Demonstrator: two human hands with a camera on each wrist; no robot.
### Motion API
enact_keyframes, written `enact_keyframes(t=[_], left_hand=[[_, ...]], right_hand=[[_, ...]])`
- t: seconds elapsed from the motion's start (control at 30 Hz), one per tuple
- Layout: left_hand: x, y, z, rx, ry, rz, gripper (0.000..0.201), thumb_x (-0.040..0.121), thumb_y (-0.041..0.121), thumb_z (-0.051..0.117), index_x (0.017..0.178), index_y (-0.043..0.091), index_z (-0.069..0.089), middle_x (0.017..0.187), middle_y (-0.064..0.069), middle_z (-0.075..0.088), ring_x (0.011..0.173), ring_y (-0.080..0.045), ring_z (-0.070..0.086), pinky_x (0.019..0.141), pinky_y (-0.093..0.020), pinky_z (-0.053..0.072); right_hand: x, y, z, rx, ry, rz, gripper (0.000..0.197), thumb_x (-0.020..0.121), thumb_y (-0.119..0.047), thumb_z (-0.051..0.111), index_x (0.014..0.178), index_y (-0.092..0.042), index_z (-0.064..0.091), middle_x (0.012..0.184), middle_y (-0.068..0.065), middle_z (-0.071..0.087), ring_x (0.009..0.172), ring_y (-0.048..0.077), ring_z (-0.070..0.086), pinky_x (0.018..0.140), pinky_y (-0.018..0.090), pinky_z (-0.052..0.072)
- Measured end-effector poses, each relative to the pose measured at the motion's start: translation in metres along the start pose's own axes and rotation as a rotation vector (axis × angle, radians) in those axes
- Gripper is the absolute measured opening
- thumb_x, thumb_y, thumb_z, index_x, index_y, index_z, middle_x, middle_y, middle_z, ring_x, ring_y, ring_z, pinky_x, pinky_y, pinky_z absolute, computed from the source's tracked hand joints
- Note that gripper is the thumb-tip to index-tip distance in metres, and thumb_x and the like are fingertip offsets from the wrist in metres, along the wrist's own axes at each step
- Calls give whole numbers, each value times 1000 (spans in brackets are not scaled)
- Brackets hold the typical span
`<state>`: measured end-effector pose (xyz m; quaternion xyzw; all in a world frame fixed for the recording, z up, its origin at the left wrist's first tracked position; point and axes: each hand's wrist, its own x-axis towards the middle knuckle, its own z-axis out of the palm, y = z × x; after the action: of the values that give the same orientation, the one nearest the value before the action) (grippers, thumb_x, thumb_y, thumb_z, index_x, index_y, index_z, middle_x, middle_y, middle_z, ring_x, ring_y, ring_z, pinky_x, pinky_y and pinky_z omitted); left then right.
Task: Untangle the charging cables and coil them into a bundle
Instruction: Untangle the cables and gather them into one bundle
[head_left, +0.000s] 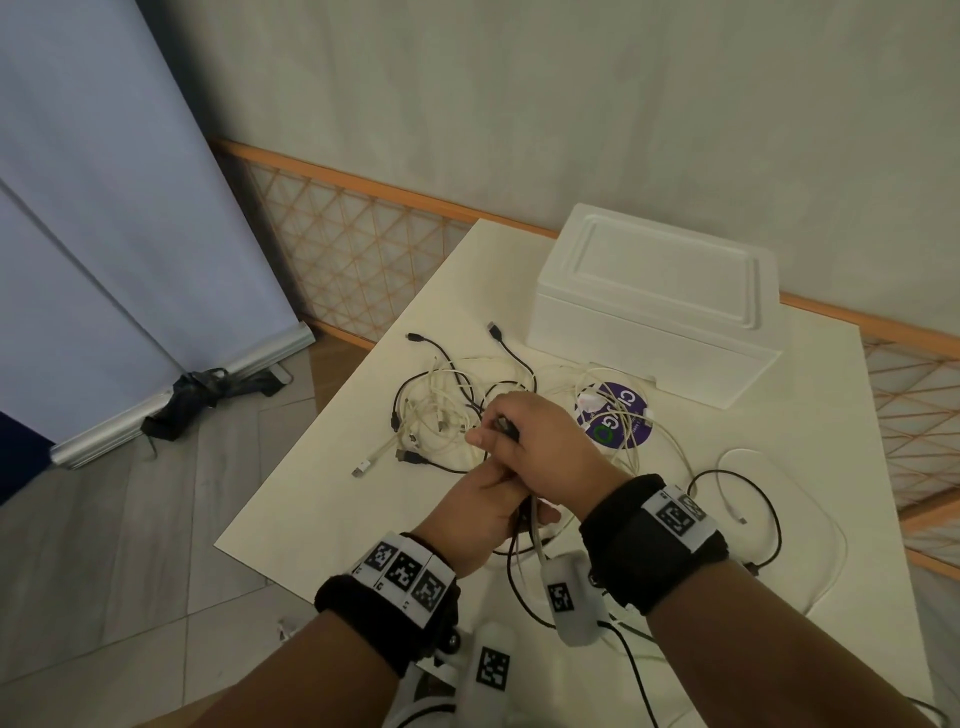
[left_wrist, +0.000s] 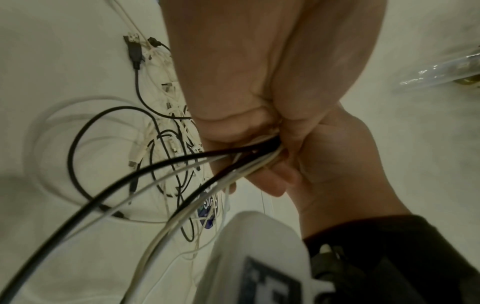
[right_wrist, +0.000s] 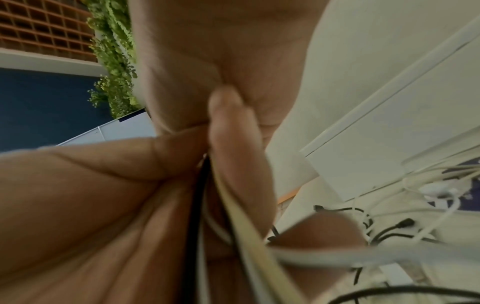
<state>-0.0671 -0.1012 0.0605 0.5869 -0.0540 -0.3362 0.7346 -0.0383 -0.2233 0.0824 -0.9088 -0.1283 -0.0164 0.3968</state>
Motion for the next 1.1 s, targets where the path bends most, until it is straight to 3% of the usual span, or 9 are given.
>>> enact_keyframes(t=[0.17,0.23,0.3,0.4,0.5,0.63,0.87,0.97,1.1], left_hand=[[5,-10,0,-5,91,33,31,79,23,54,99,2,63,90,-17,63,89,-30,59,86,-46,47],[8,-13,-1,-77,138,51,41,84,25,51,119,3,54,114,-18,59,108,-30,56,97,-48,44],[11,-8,-7,-213,210,57,25,92,21,49,107,1,54,100,-17,59,96,-28,57,88,-42,48],[17,14,-25,-488,344,50,30,100,22,42,72,13,45,53,0,40,47,-13,43,47,-26,44],[24,30,-68,-662,577,162,30,101,20,38,71,19,43,49,7,33,39,-7,31,37,-18,30],[9,29,-129,-627,863,144,32,100,22,41,68,21,38,50,8,28,35,-5,22,32,-18,16],[1,3,-51,860,267,124,33,92,48,49,86,18,61,81,-1,63,73,-15,57,70,-36,45],[2,-8,-5,888,61,103,41,98,46,39,100,10,59,95,-7,67,90,-20,62,87,-41,48],[-2,-11,2,790,54,33,49,98,47,35,100,5,61,93,-11,69,84,-16,65,84,-27,50]], right_hand=[[-2,5,6,67,-138,-80,46,92,-46,51,127,-15,54,112,-3,56,103,1,48,88,16,36],[-8,5,10,191,-215,39,81,90,-45,56,152,-28,5,144,-3,32,126,-1,36,103,18,29],[-15,3,13,314,-232,201,104,87,-44,60,145,-33,-25,140,0,39,107,-7,53,93,13,38],[-30,-2,21,427,-397,386,85,87,-34,66,146,-32,5,95,-2,67,71,13,65,64,20,52],[-53,9,22,133,-517,324,10,92,-31,58,96,-22,55,68,-4,53,55,10,49,52,17,41],[-88,50,-6,-77,-413,344,39,93,-50,47,77,-15,51,72,-2,50,71,16,52,65,26,38],[-76,17,1,-668,-414,108,34,99,-43,34,93,-16,54,94,4,61,92,25,59,69,32,39],[-65,3,6,-816,-293,-80,30,93,-19,36,83,-11,63,79,6,64,71,25,64,55,29,38],[-73,8,4,-735,-361,148,35,92,-46,46,96,-17,65,92,2,66,86,23,63,64,31,41]])
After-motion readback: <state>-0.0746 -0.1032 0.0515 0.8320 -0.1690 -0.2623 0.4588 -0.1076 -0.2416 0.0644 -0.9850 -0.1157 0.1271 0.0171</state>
